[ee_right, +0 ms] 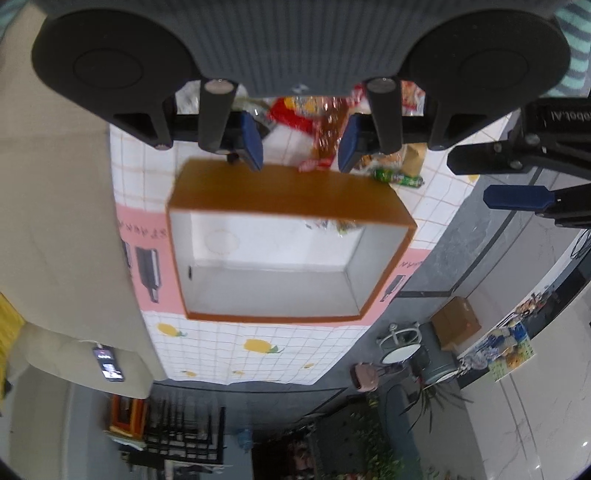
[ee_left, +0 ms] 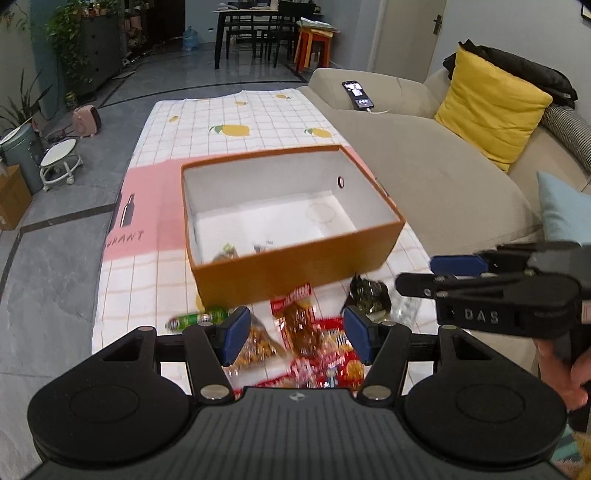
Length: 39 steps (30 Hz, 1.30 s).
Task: Organize snacks
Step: 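Move both tools back over the snack pile, then grasp the red Mimi stick bag with the left tool while the right tool grasps the red chip bag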
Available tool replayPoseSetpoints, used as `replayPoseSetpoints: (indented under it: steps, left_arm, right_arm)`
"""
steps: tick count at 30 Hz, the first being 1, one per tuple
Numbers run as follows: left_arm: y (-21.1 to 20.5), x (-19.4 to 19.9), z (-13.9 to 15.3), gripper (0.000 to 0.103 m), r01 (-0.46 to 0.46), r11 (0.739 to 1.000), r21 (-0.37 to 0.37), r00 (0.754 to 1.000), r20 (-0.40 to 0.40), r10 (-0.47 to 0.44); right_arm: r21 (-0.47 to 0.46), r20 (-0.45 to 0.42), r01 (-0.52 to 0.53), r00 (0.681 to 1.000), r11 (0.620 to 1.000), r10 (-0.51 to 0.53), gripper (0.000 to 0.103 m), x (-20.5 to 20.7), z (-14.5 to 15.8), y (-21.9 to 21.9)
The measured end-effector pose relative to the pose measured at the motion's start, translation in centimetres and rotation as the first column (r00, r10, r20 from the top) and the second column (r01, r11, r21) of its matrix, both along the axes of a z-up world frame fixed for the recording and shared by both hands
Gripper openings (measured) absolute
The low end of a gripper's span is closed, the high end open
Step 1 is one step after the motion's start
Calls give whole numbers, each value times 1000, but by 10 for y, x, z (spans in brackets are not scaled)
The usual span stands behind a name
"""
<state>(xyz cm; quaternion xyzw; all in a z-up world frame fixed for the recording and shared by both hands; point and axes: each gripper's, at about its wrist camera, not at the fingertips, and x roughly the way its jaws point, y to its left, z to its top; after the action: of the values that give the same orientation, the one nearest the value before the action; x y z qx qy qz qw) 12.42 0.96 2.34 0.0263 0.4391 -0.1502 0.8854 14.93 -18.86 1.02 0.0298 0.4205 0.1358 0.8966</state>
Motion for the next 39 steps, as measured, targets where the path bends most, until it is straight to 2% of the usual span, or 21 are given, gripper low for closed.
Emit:
replayPoseSetpoints:
  steps: [4, 10, 17, 27, 33, 39]
  left_arm:
    - [4, -16, -16, 70, -48, 999, -21, 999, -24, 47]
    - [16, -20, -55, 72, -179, 982, -54, 974, -149, 169]
    - [22, -12, -89, 73, -236, 971, -27, 949, -224, 224]
    - [31, 2, -125, 78, -295, 954, -49, 908, -326, 264]
    - [30, 10, -141, 80, -313, 948, -47, 887, -373, 274]
    - [23, 15, -156, 80, -299, 954, -32, 878, -401, 262]
  right_arm:
    - [-2, -1, 33, 999, 999, -33, 44, -31, -17, -1]
    - [39, -9, 73, 997, 997, -72, 44, -56, -48, 3]
    - [54, -98, 66, 993, 996, -60, 45, -51, -83, 10]
    - [70, -166, 47, 986, 996, -34, 48, -36, -112, 16]
    - [94, -173, 49, 984, 994, -32, 50, -29, -121, 17]
    - [94, -187, 45, 982, 995, -27, 51, -21, -131, 19]
